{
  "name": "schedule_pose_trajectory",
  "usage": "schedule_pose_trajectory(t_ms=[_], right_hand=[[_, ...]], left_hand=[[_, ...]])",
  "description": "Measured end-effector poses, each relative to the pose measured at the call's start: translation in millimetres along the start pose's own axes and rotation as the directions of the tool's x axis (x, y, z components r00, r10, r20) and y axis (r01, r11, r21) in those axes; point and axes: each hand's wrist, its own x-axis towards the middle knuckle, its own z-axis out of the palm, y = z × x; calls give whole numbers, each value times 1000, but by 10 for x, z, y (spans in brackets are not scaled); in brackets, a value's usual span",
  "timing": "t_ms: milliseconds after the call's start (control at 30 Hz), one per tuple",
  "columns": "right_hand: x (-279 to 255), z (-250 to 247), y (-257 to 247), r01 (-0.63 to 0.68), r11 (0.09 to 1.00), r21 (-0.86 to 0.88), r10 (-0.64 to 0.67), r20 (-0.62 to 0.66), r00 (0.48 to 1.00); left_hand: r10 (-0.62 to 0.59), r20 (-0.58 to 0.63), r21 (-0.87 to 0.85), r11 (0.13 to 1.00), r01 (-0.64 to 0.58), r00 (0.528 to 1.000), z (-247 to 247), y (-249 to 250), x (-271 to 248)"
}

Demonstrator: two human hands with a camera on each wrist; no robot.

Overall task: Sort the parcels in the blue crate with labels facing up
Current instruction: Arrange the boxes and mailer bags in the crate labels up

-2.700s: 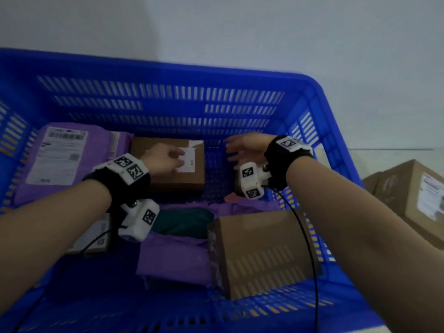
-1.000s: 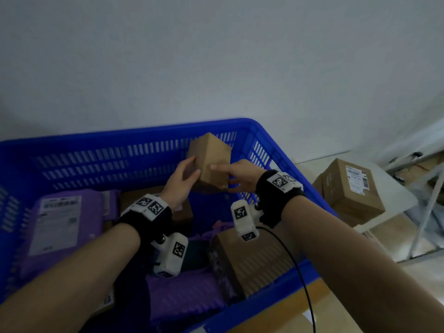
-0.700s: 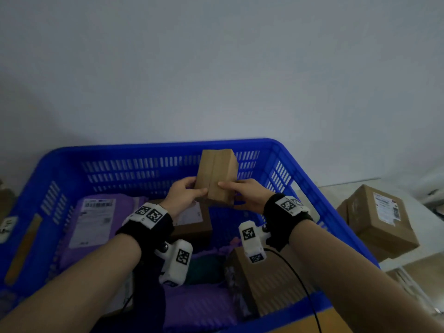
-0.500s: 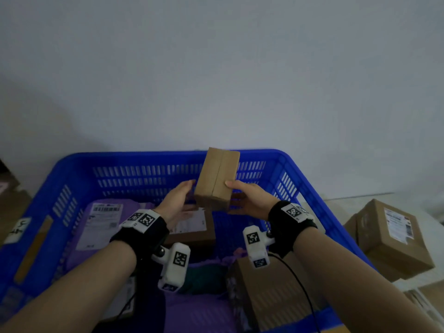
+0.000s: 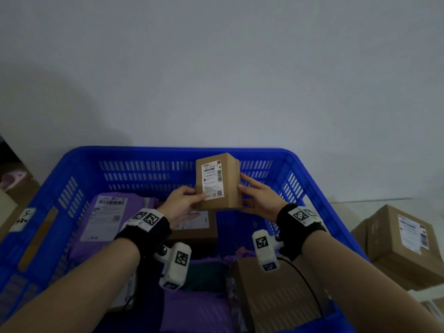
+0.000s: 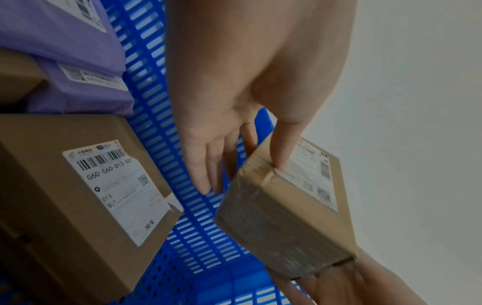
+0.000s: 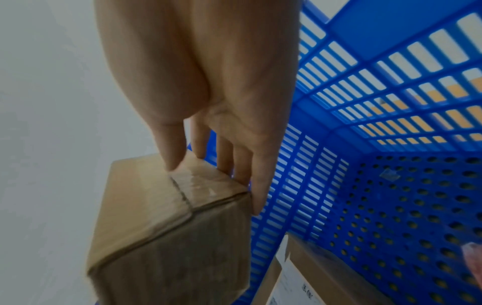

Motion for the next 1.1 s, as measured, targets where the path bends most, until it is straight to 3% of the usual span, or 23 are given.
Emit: schedule_pose_trajectory(t_ms=[200,467,667,800,967,1100], right_hand=[[55,32,-30,-73,981,-181,84,53,995],[149,26,-29,-109,936,-334,143,78,987],[233,175,-21,-103,902,-419,250,314,916],[333,335,-28,-69,875,-479,256,337,906],[440,428,-33,-78,917,-391,187,248,951],[484,420,-11,-157,872,-464,321,298,899]], left_hand=[[38,-32,95,995,-35,999,-10,25,-2],[20,33,188,982,-26,999,-207,106,-41],[-103,163,220,973,65,981,-504,197,-187],[-122,69,239,966,103,990,-651,134,-189],[-176,53,198,967,163,983,-737,37,-196],[-160,-12,150,976,160,987,-881,-51,-169]])
